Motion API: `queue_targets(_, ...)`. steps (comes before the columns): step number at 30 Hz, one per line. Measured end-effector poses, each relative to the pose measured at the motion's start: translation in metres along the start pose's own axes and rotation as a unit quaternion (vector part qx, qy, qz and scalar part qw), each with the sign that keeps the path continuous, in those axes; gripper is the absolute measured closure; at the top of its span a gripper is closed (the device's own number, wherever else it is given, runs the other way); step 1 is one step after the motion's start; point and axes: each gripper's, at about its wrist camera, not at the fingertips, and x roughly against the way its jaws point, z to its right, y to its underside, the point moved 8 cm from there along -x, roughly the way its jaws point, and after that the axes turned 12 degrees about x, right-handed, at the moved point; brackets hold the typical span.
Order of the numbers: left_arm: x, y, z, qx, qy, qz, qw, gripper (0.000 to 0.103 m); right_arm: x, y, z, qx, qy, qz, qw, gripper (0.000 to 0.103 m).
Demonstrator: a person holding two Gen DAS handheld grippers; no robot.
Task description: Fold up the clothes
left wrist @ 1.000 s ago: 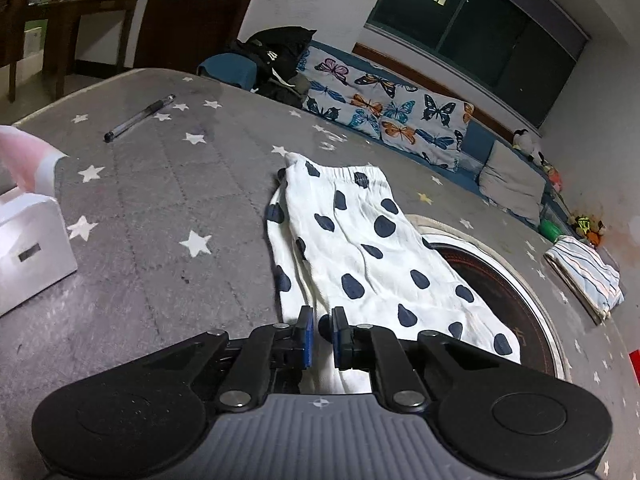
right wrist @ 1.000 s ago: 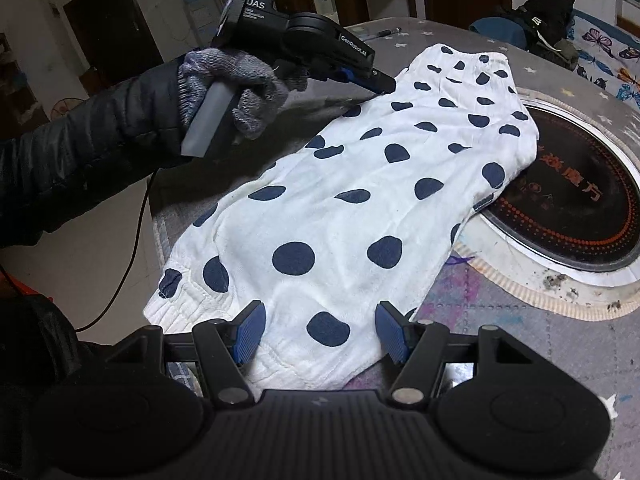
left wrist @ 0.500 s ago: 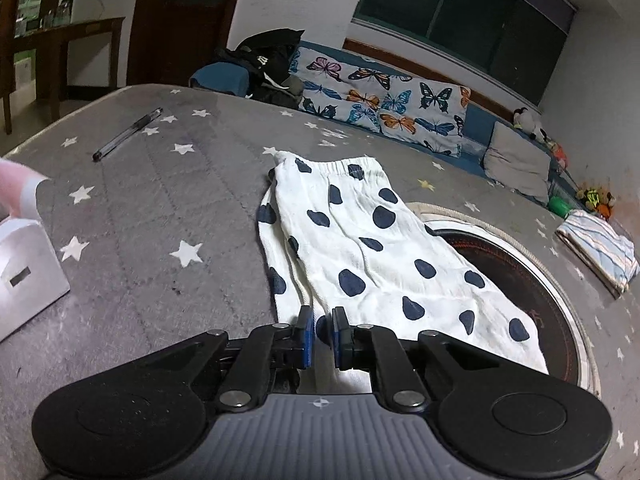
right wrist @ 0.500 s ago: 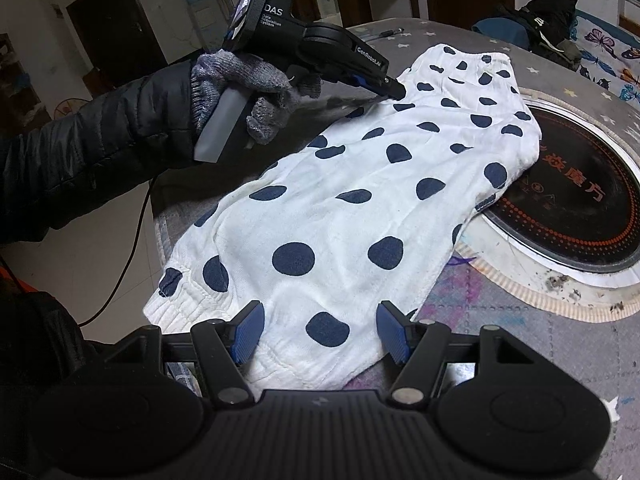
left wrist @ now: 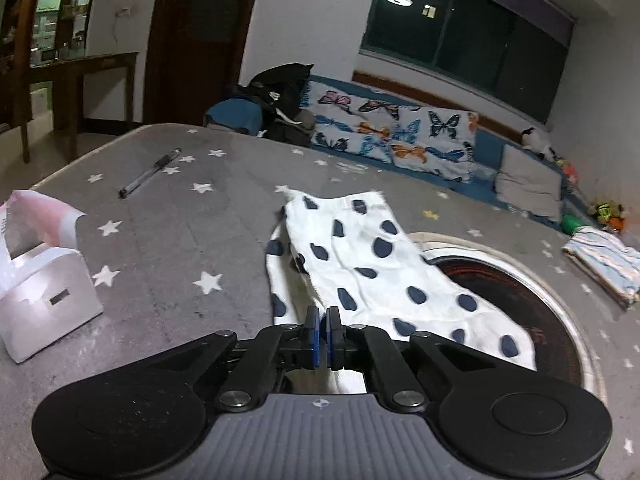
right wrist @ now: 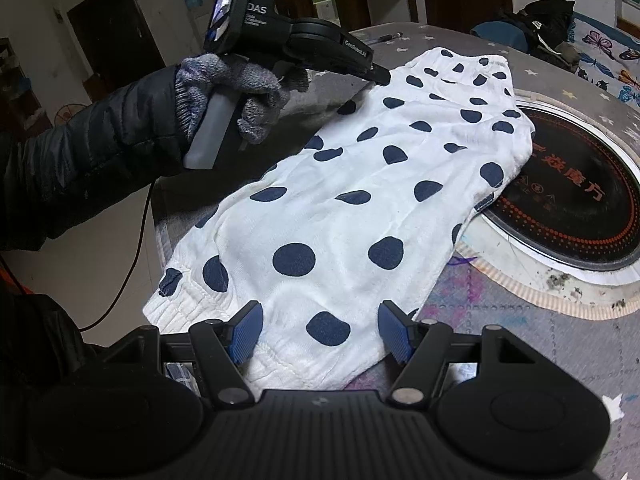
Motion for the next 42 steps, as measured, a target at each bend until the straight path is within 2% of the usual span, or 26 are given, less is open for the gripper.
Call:
queue_targets(3, -0.001, -0.002, -0.003, 0.0, -0.013, 0.006, 0.9999, 0.1, -0.002, 0.0, 0.001, 0.0, 0.0, 0.0, 1.0, 0.037)
queue_targets(7, -0.017, 0.003, -0.02, 0.019, -0.035, -0.018, 0.999, 0.1, -0.003, 0.0, 0.002, 0.0, -0.001, 0.001, 1.0, 0.037)
queue_targets(15, -0.015, -0.001, -0.02, 0.023, -0.035, -0.029, 0.9987, 0.095, 0.0, -0.002, 0.007, -0.022, -0.009, 0.001, 1.0, 0.036)
queue_targets(20, -0.003, -0.004, 0.001, 0.002, 0.01, -0.035, 0.9993, 0.095, 0.015, -0.016, 0.023, -0.048, -0.01, 0.022, 0.999, 0.038)
queue_targets(25, 0.002, 0.017, 0.03, -0.025, 0.059, -0.076, 0.9951, 0.095, 0.025, -0.032, 0.058, -0.05, 0.037, 0.043, 0.997, 0.041)
queue_targets(27, 0.005, 0.026, 0.043, -0.037, 0.082, -0.094, 0.9915, 0.095, 0.026, -0.037, 0.078, -0.061, 0.058, 0.05, 0.995, 0.043)
queue_targets(33, 0.012, 0.049, 0.076, -0.084, 0.131, -0.127, 0.9796, 0.095, 0.019, -0.049, 0.137, -0.094, 0.111, 0.059, 0.988, 0.059)
queue_targets(35, 0.012, 0.052, 0.081, -0.095, 0.137, -0.131, 0.9773, 0.095, 0.011, -0.051, 0.154, -0.102, 0.131, 0.052, 0.985, 0.065)
queue_targets(38, 0.007, 0.056, 0.077, -0.095, 0.131, -0.14, 0.9769, 0.095, -0.002, -0.051, 0.177, -0.11, 0.15, 0.042, 0.982, 0.066)
queue_targets(42, -0.001, 0.061, 0.07, -0.09, 0.119, -0.153, 0.9769, 0.095, -0.018, -0.052, 0.192, -0.108, 0.149, 0.034, 0.982, 0.067)
